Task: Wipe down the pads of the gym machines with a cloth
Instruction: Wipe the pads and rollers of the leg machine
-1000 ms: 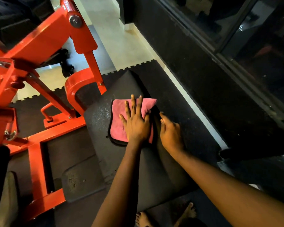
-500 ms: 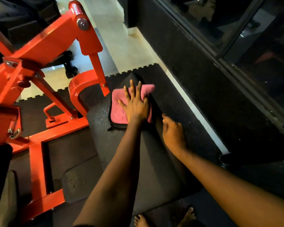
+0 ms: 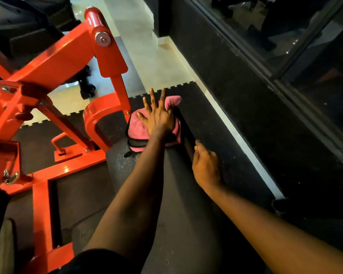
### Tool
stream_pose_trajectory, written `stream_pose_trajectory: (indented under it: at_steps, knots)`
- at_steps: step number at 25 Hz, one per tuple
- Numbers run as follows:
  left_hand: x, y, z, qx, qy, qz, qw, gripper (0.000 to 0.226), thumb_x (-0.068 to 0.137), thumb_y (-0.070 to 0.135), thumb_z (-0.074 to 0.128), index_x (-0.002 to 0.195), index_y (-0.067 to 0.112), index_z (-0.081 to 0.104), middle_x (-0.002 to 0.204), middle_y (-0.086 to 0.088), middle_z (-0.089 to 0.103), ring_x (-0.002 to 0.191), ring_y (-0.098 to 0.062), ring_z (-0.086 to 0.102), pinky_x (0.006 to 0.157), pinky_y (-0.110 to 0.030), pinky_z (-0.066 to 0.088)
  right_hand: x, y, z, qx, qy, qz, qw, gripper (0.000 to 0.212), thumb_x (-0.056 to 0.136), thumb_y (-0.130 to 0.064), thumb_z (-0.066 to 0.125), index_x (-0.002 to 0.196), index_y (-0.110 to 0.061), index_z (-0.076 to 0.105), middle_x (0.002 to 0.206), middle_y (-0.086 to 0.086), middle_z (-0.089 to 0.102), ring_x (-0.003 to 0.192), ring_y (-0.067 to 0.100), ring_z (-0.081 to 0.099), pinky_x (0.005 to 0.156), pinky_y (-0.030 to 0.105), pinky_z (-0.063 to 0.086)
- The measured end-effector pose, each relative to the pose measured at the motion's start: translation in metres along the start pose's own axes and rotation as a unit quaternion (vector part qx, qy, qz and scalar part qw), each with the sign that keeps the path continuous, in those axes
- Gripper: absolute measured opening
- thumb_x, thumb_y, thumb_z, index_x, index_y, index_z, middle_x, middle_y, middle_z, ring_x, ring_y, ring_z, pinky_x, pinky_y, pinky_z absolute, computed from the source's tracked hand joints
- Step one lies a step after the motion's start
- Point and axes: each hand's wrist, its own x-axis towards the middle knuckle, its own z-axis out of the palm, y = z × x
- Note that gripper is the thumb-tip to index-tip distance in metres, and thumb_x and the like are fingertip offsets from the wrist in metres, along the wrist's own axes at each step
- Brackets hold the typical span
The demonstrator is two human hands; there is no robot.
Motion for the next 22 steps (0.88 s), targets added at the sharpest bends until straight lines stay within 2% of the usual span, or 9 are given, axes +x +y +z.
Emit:
stream_pose_trajectory:
  at_steps: [2,4,7,9,13,17,20,22]
  knots:
    - [0.011,0.005,-0.006,-0.001,0.005,-0.006,1.0,0.066,0.103,0.046,0.037,0.157,0.045,-0.002,0.166,0.008,-0.018,0.152,-0.025,-0.019,0.113,-0.074,-0.002,0.001,-0.001,0.001,0.004,-0.016,0.023,1.0,0.032,0.102,-0.01,0.052,0.13,0.0,0.065,0.106,0.028,0.071,0.096,0.043,0.069,0.084,0.043,0.055]
    - [-0.014,0.009,-0.006,-0.013,0.015,0.006,1.0,0.065,0.102,0.043,0.037,0.157,0.044,0.003,0.166,0.009,-0.015,0.153,-0.024,-0.016,0.113,-0.074,-0.003,0.001,0.001,-0.001,0.013,-0.01,0.016,1.0,0.032,0.101,-0.009,0.053,0.129,0.001,0.065,0.109,0.028,0.071,0.1,0.044,0.069,0.088,0.044,0.055]
    - [-0.082,0.004,0.01,-0.03,0.003,0.027,0.999,0.065,0.099,0.037,0.04,0.156,0.047,0.01,0.166,0.014,-0.01,0.153,-0.019,-0.014,0.114,-0.069,-0.006,0.0,0.0,-0.001,0.016,0.004,-0.016,1.0,0.036,0.096,-0.011,0.051,0.124,0.004,0.067,0.104,0.03,0.072,0.091,0.046,0.071,0.081,0.05,0.058]
    - [-0.102,-0.002,0.013,-0.034,-0.016,0.011,0.999,0.064,0.1,0.041,0.04,0.156,0.048,0.009,0.166,0.016,-0.009,0.153,-0.016,-0.014,0.114,-0.067,-0.008,0.001,0.002,0.001,0.03,0.005,-0.026,0.999,0.039,0.094,-0.011,0.051,0.126,0.005,0.066,0.111,0.03,0.07,0.097,0.045,0.071,0.085,0.048,0.057]
    - [-0.053,0.004,0.003,-0.025,-0.021,0.004,0.999,0.065,0.102,0.047,0.038,0.155,0.049,0.001,0.165,0.01,-0.019,0.152,-0.022,-0.018,0.111,-0.072,-0.008,0.0,0.002,0.0,0.04,-0.002,-0.069,0.997,0.04,0.099,-0.014,0.048,0.133,0.002,0.062,0.123,0.026,0.068,0.111,0.039,0.068,0.094,0.044,0.056]
    - [-0.017,0.013,-0.004,-0.031,-0.002,-0.045,0.998,0.071,0.101,0.047,0.038,0.155,0.046,-0.008,0.164,0.004,-0.026,0.151,-0.027,-0.022,0.107,-0.076,-0.01,0.001,0.002,0.002,0.037,-0.027,-0.036,0.998,0.04,0.101,-0.004,0.052,0.141,-0.002,0.056,0.127,0.026,0.066,0.114,0.038,0.067,0.095,0.048,0.057]
    - [-0.025,0.006,-0.003,-0.057,-0.006,-0.069,0.996,0.063,0.102,0.043,0.036,0.157,0.044,0.007,0.167,0.006,-0.012,0.153,-0.025,-0.016,0.109,-0.076,-0.011,0.001,0.003,0.0,0.033,-0.022,-0.03,0.999,0.04,0.102,-0.009,0.051,0.141,-0.005,0.056,0.125,0.024,0.067,0.113,0.037,0.067,0.094,0.051,0.057]
    - [-0.033,-0.009,-0.003,-0.075,0.003,-0.097,0.992,0.06,0.1,0.035,0.036,0.156,0.044,0.016,0.168,0.008,0.0,0.154,-0.022,-0.009,0.111,-0.074,-0.009,0.0,0.001,-0.002,0.027,-0.028,-0.027,0.999,0.041,0.103,-0.018,0.048,0.142,-0.008,0.056,0.121,0.024,0.069,0.108,0.038,0.068,0.088,0.055,0.057]
